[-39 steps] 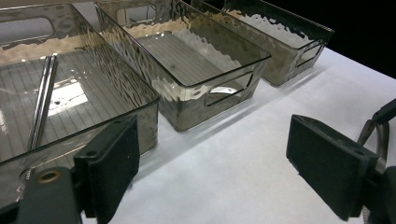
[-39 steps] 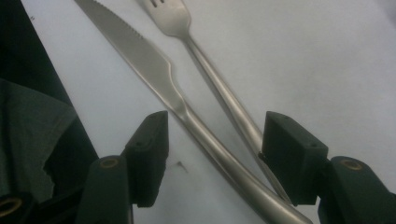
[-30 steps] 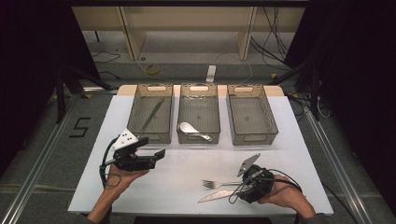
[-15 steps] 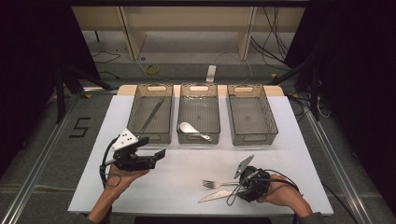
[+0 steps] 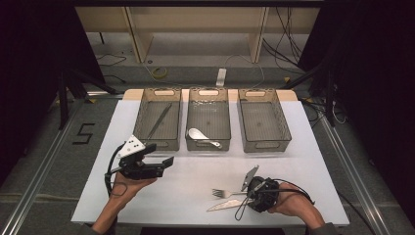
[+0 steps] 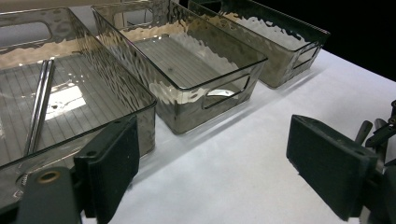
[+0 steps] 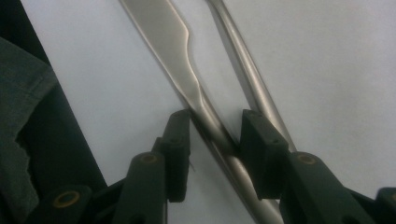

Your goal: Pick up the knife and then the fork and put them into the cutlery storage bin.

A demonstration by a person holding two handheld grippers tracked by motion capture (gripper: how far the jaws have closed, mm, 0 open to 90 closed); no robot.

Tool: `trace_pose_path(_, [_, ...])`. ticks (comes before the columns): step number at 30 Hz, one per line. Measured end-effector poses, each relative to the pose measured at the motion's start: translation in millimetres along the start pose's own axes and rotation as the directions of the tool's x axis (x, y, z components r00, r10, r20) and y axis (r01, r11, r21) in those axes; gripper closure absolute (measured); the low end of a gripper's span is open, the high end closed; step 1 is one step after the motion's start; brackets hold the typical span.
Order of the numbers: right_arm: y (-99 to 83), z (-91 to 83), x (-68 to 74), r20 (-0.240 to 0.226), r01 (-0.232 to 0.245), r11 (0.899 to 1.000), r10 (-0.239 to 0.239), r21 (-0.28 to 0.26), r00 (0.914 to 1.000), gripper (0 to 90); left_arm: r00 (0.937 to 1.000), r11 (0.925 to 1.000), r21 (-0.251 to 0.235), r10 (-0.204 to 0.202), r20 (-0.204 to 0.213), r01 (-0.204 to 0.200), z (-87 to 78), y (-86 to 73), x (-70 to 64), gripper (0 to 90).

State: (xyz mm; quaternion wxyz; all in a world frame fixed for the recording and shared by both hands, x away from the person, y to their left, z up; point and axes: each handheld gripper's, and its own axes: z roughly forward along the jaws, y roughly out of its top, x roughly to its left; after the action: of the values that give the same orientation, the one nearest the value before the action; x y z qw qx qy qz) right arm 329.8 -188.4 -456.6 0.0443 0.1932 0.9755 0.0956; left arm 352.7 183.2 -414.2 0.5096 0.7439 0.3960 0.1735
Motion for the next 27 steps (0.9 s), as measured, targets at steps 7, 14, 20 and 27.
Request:
trace_pose_path(7, [2.9,-0.4,3.6,0.000,0.029,0.999,-0.029,0.020,0.9996,70.9,1.0000,1.0000,0.003,0.002,-0.002,-0.002,0.2,-0.1,-0.2,17.0])
trace_pose_path(14, [4.5,-0.2,4.7,0.002,0.064,0.997,-0.064,0.032,0.9980,73.6,1.0000,0.9999,0.009,0.007,0.000,-0.007,0.6,-0.1,-0.2,17.0])
trace_pose_path(20, [5.8,-0.1,5.8,0.000,0.086,0.996,-0.086,0.039,0.9963,76.3,1.0000,0.9999,0.009,0.006,0.000,-0.006,0.6,-0.1,-0.1,17.0])
trace_pose_path(27, [6.5,-0.9,8.7,-0.005,0.102,0.993,-0.102,0.053,0.9947,80.4,1.0000,0.9999,0.009,0.006,0.000,-0.006,0.7,-0.1,-0.4,17.0])
